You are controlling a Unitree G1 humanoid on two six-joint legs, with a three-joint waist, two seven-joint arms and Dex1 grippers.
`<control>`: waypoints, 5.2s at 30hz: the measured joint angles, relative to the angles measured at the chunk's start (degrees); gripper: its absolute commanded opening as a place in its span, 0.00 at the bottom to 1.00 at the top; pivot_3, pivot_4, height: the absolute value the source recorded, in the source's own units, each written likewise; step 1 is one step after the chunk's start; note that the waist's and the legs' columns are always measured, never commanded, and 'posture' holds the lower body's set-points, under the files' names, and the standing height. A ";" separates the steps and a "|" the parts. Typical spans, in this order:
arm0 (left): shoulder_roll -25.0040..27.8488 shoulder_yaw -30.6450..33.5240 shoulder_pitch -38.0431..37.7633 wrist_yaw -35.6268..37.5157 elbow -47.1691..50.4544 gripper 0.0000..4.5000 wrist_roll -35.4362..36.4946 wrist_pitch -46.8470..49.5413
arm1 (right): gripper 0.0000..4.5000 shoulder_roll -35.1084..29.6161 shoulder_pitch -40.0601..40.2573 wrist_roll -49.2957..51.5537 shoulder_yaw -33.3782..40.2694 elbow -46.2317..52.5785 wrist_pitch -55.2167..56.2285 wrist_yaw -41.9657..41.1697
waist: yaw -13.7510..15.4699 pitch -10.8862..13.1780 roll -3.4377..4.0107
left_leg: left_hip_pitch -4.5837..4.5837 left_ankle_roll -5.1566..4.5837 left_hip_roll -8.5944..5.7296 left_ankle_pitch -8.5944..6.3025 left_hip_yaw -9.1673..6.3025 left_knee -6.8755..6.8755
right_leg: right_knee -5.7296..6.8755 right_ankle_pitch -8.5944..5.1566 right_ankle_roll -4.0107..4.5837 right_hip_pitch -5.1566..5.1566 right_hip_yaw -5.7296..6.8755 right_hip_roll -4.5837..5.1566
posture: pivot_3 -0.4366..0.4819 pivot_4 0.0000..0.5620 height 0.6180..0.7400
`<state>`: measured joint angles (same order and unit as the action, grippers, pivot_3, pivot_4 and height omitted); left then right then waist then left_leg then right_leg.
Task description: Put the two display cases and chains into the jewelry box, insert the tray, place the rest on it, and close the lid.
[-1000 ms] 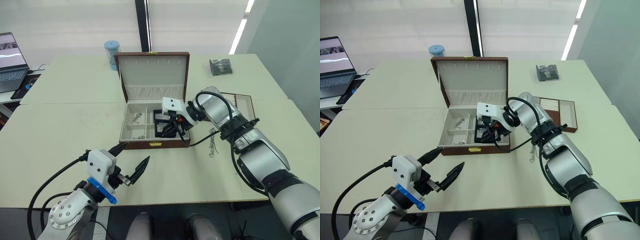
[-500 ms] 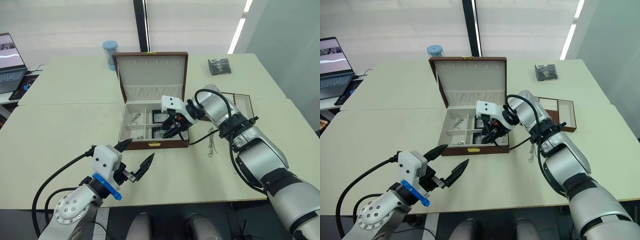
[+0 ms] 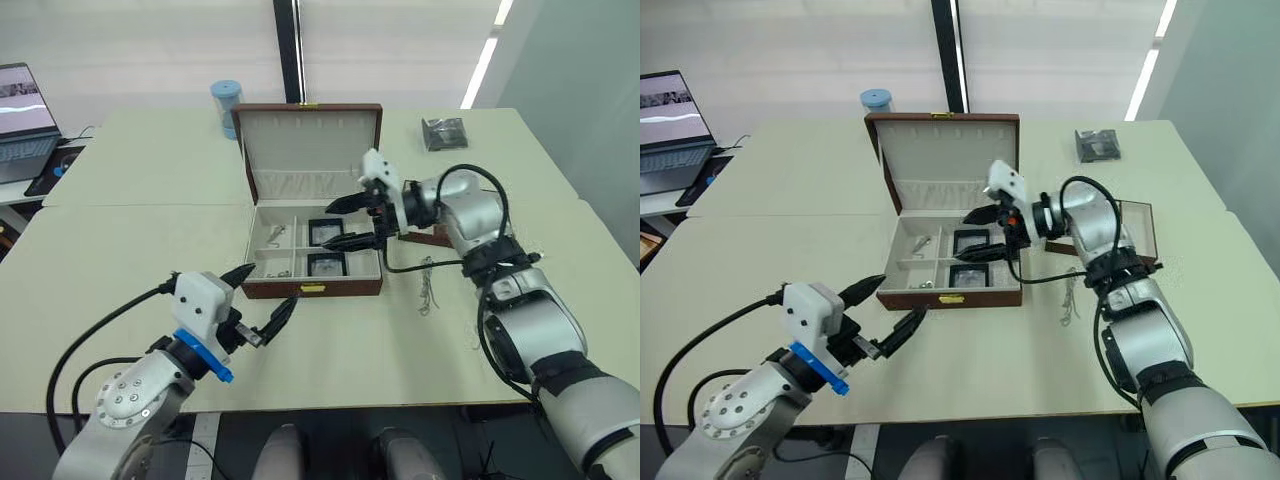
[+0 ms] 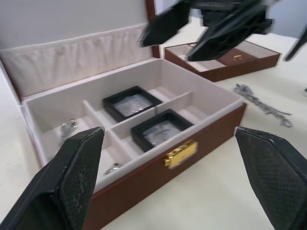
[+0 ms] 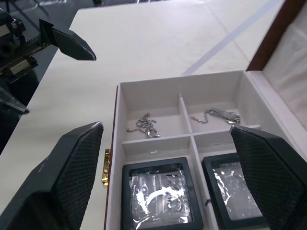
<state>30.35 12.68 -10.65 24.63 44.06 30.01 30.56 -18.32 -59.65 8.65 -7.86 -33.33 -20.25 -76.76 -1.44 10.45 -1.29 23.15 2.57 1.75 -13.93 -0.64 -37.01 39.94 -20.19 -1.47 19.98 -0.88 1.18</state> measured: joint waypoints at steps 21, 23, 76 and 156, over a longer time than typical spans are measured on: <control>15.96 16.78 4.24 16.30 -37.96 1.00 0.56 -2.95 | 1.00 -20.96 45.40 9.68 21.53 23.55 -1.36 13.71 | -0.36 0.01 0.01 | -0.11 0.00 0.03 0.00 0.19 0.08 | 0.00 -0.01 0.00 0.01 -0.13 -0.04 | 0.48 0.27 1.00; 16.37 16.96 5.13 17.72 -41.77 1.00 -0.34 -5.21 | 1.00 -21.12 47.53 9.69 22.77 23.16 0.01 14.96 | -0.33 0.01 0.01 | -0.11 0.00 0.02 0.00 0.23 0.07 | 0.00 -0.01 0.00 0.01 -0.16 -0.02 | 0.48 0.27 1.00; 15.40 16.37 5.60 21.39 -40.51 1.00 -2.99 -9.77 | 1.00 -27.82 47.08 10.60 21.93 19.63 4.62 17.18 | -0.38 0.01 0.01 | -0.14 0.00 0.05 0.00 0.33 0.06 | 0.03 -0.01 0.00 -0.01 -0.22 -0.01 | 0.48 0.27 1.00; 1.22 -14.97 10.40 25.87 -22.13 1.00 -8.72 -22.97 | 0.01 -27.98 -5.38 -22.12 -4.07 -32.89 22.01 -2.84 | -0.29 0.17 0.25 | -0.15 0.00 0.07 0.00 0.66 0.01 | 0.01 0.00 0.01 0.10 -0.48 -0.02 | 0.48 0.27 1.00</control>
<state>31.57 -2.29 -0.25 50.50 21.93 21.29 7.59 -46.31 -65.03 -13.47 -11.93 -66.22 1.76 -79.60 -1.73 10.62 -1.04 23.01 2.57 1.82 -13.93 0.02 -37.00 39.95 -20.20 -1.46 20.08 -1.36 1.16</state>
